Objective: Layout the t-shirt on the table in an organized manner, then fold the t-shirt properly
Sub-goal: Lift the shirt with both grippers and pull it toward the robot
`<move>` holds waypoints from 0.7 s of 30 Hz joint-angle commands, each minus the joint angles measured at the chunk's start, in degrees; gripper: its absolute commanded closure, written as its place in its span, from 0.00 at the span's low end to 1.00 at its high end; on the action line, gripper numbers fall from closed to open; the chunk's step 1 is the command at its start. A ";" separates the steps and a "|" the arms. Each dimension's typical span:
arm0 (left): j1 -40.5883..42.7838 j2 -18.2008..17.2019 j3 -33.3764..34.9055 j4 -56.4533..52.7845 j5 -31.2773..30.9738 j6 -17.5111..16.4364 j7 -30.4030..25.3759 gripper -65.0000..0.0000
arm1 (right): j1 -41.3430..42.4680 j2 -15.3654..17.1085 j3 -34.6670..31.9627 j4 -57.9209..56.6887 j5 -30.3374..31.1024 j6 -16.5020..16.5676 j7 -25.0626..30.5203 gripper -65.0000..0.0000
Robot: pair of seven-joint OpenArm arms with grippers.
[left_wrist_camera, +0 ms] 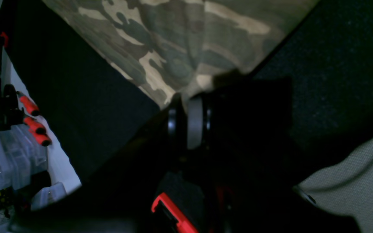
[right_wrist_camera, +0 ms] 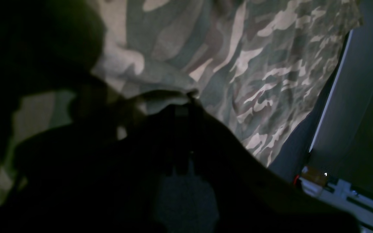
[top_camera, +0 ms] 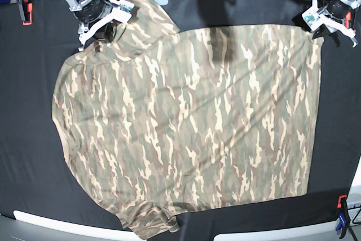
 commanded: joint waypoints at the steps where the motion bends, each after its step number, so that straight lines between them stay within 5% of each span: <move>1: 0.20 -0.94 -0.44 0.83 0.07 0.66 -0.72 1.00 | -0.39 0.96 0.24 0.72 -0.04 -1.60 -1.68 1.00; 8: 1.81 -0.98 -0.44 1.66 -0.15 0.68 1.68 1.00 | -9.90 5.05 0.61 7.10 -5.90 -7.06 -8.31 1.00; 21: 11.21 -1.40 -0.44 6.49 0.13 0.68 5.55 1.00 | -33.57 4.44 12.98 17.20 -10.38 -10.38 -10.16 1.00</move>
